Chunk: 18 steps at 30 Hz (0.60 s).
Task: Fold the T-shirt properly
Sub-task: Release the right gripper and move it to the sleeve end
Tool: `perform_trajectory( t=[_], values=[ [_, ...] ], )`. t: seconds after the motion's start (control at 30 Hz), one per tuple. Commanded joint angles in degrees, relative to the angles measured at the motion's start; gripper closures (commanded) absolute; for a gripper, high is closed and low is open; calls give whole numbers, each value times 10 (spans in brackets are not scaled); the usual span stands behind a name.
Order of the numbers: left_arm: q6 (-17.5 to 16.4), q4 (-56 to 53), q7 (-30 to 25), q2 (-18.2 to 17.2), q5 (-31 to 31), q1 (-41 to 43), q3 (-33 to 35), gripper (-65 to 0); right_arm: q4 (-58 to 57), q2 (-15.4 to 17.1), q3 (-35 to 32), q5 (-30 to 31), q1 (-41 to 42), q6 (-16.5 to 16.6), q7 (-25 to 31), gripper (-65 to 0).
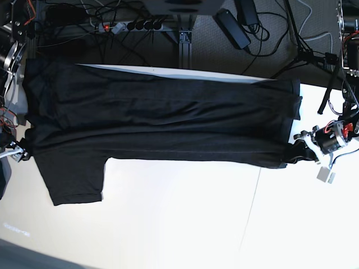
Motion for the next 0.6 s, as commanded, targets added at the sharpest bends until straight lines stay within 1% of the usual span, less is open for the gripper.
perform_trajectory(
  t=[0.0, 0.2, 0.33, 0.37, 0.5, 0.57],
  values=[
    [-10, 11, -10, -11, -10, -9, -5, 0, 5, 11, 3, 6, 23, 13, 3, -441],
    [-10, 11, -10, -11, -10, -9, -5, 0, 6, 10, 4, 29, 29, 14, -61, -441],
    [-10, 11, -10, -11, -8, -9, -5, 0, 8, 10, 4, 72, 25, 14, -136, -440],
    [-10, 11, -11, -11, -8, -9, -5, 0, 13, 10, 4, 87, 19, 14, -147, -439],
    [-10, 11, -19, -11, -8, -9, -5, 0, 65, 10, 4, 125, -13, 15, -153, -439],
    [-10, 11, -19, -10, -8, -9, -5, 0, 101, 10, 10, 124, -25, 16, -159, -439]
  ],
)
